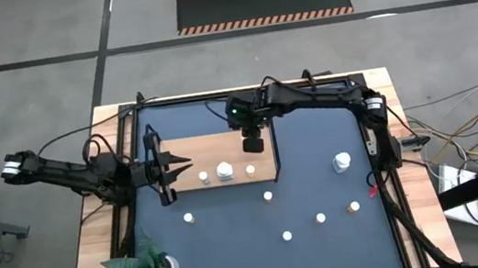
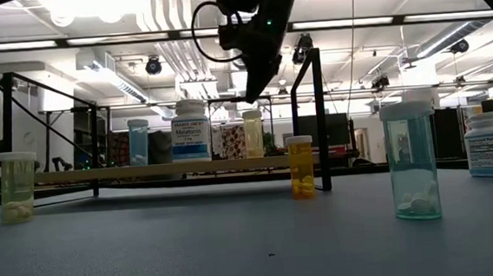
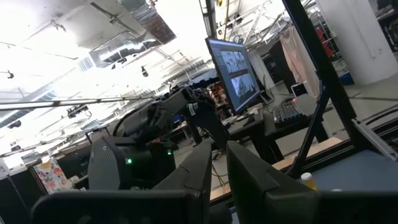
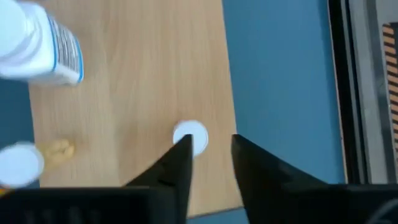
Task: Pick and place medicine bottles onto shelf by color
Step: Put the yellow pill bottle on the shelf
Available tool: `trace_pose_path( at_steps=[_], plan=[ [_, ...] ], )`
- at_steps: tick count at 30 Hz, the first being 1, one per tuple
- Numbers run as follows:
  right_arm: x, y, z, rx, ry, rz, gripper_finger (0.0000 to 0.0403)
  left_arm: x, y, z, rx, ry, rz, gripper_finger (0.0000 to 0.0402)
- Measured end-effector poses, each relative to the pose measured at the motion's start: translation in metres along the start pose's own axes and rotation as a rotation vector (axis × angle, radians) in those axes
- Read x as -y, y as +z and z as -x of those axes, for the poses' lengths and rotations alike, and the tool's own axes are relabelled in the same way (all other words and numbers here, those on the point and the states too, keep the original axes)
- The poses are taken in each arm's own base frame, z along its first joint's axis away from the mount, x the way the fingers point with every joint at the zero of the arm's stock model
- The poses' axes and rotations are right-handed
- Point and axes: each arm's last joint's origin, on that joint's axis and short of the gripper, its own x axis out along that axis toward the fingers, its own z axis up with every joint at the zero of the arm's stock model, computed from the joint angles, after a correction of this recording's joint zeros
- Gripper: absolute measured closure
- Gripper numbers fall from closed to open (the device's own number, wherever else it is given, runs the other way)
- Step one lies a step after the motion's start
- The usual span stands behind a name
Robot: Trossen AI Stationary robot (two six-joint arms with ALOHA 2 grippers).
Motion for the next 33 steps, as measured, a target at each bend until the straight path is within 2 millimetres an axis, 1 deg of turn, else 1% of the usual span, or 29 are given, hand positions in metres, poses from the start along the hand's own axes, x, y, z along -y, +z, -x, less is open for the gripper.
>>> trace_pose_path(
  at_steps=[3, 5, 9, 13, 16, 19, 22, 26, 29, 33],
  plan=[
    [-0.007, -0.001, 0.013, 0.003, 0.005, 0.021, 0.0372, 0.001, -0.001, -0.001, -0.004, -0.003, -0.009, 0.0369],
    [-0.015, -0.003, 0.025, 0.01, 0.013, 0.031, 0.0387, 0.001, -0.001, -0.001, -0.007, -0.004, -0.01, 0.0369],
    [-0.031, -0.008, 0.055, 0.027, 0.03, 0.025, 0.039, 0.001, -0.001, -0.001, -0.004, -0.002, -0.01, 0.0369],
    [-0.051, -0.019, 0.092, 0.055, 0.054, 0.014, 0.039, 0.0, 0.0, -0.001, 0.007, 0.005, -0.009, 0.0369],
    [-0.07, -0.033, 0.115, 0.089, 0.081, 0.01, 0.039, 0.0, 0.001, -0.002, 0.014, 0.01, -0.008, 0.0369],
    [-0.092, -0.053, 0.128, 0.142, 0.116, 0.015, 0.039, 0.001, -0.001, -0.003, 0.008, 0.006, -0.009, 0.0369],
    [-0.117, -0.077, 0.13, 0.237, 0.143, 0.031, 0.039, 0.002, -0.002, -0.006, 0.008, 0.006, -0.007, 0.0369],
    [-0.145, -0.111, 0.118, 0.373, 0.169, 0.113, 0.039, 0.006, -0.005, -0.015, 0.031, 0.016, 0.01, 0.0369],
    [-0.158, -0.133, 0.109, 0.473, 0.201, 0.175, 0.039, 0.013, -0.011, -0.026, 0.031, 0.004, 0.087, 0.0369],
    [-0.164, -0.157, 0.1, 0.604, 0.223, 0.246, 0.039, 0.024, -0.02, -0.045, 0.032, -0.028, 0.237, 0.0369]
  ],
)
